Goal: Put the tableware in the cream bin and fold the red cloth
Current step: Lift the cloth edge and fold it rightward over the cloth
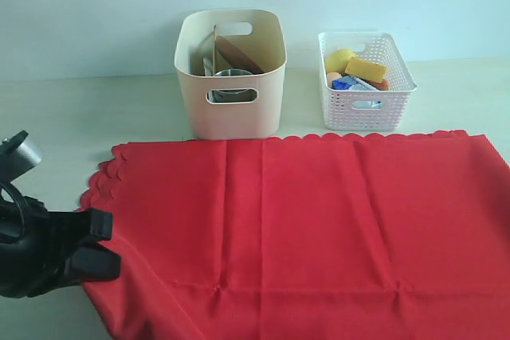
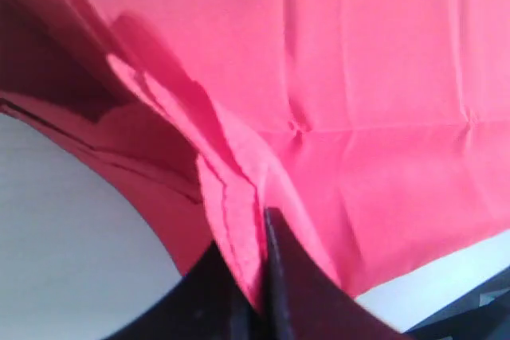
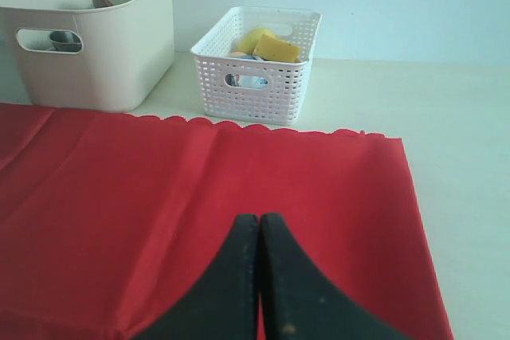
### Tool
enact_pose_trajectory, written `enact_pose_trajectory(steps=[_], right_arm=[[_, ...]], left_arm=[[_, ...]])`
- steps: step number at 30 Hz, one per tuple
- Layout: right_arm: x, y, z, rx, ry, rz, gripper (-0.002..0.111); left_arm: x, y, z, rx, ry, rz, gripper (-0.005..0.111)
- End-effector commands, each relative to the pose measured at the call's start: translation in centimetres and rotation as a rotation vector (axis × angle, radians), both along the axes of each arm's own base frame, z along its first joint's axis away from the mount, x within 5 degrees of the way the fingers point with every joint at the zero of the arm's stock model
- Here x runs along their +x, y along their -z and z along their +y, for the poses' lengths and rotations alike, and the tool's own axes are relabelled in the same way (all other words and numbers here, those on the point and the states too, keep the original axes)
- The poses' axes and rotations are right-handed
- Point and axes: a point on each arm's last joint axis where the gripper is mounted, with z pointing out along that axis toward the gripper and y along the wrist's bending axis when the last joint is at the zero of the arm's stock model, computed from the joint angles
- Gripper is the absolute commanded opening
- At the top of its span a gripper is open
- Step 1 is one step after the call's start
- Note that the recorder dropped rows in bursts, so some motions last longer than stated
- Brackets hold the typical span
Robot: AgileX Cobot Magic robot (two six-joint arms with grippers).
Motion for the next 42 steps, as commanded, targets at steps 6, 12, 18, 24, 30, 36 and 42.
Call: enact_pose_trajectory(steps=[6,12,18,24,30,36,42], right_arm=[[0.0,0.1,0.0,0.003,0.004,-0.004,0.000],[0.0,0.1,0.0,0.003,0.004,-0.004,0.000],[0.0,0.1,0.0,0.003,0.004,-0.004,0.000],[0.0,0.1,0.0,0.003,0.004,-0.004,0.000],[0.0,0.1,0.0,0.003,0.004,-0.004,0.000],[0.0,0.1,0.0,0.003,0.004,-0.004,0.000],[0.0,0.1,0.0,0.003,0.004,-0.004,0.000]], left_arm=[[0.2,0.2,-4.9,-0.012,0.158,0.030,0.000],[1.2,-0.3,-9.1,-0.023,0.256,0.001,0.000],[2.4,-2.4,-13.5,-0.074,0.340,-0.067,0.000],[3.3,-4.6,-17.2,-0.129,0.424,-0.120,0.000],[4.3,-6.2,-20.5,-0.174,0.507,-0.142,0.000],[5.0,-6.7,-24.2,-0.200,0.581,-0.174,0.000],[5.5,-6.8,-28.0,-0.234,0.669,-0.195,0.000]])
